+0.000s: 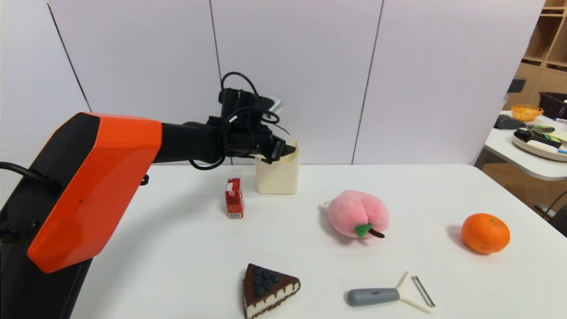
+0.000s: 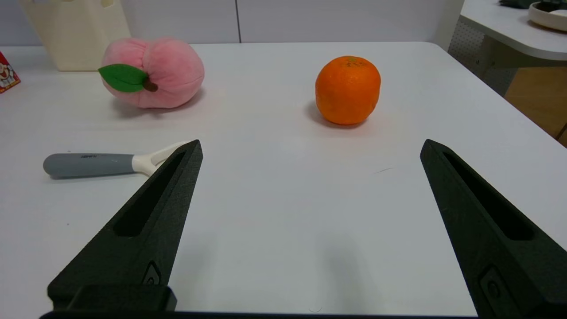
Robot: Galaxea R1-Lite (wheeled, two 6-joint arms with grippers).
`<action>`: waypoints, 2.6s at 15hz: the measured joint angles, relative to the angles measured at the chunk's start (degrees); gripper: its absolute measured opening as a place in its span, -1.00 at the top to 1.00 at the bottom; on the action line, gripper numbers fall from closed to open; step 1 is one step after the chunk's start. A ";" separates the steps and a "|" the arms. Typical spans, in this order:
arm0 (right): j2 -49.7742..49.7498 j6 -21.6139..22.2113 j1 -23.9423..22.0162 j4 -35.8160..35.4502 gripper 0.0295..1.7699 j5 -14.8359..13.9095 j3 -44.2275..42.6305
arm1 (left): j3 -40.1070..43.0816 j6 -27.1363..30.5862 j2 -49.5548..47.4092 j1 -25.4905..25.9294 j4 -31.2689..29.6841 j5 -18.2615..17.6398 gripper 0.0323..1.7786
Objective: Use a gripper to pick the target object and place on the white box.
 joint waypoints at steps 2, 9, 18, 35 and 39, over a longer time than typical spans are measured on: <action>0.00 0.06 0.00 0.00 -0.92 0.00 0.00 | 0.05 0.13 -1.38 0.17 -0.06 0.23 -0.54; 0.00 0.00 0.00 0.02 -0.92 0.00 0.00 | 5.35 0.11 -14.95 0.87 -0.66 6.49 -0.76; 0.00 0.05 0.00 0.02 -0.92 0.00 0.00 | 55.08 -3.58 -53.00 5.99 -12.15 16.70 -0.86; 0.00 0.02 0.00 0.00 -0.92 0.00 0.00 | 100.39 2.23 -106.18 20.32 -35.28 19.26 -0.90; 0.00 0.00 0.00 0.00 -0.92 0.02 0.00 | 105.90 2.29 -115.05 24.20 -33.55 16.12 -0.90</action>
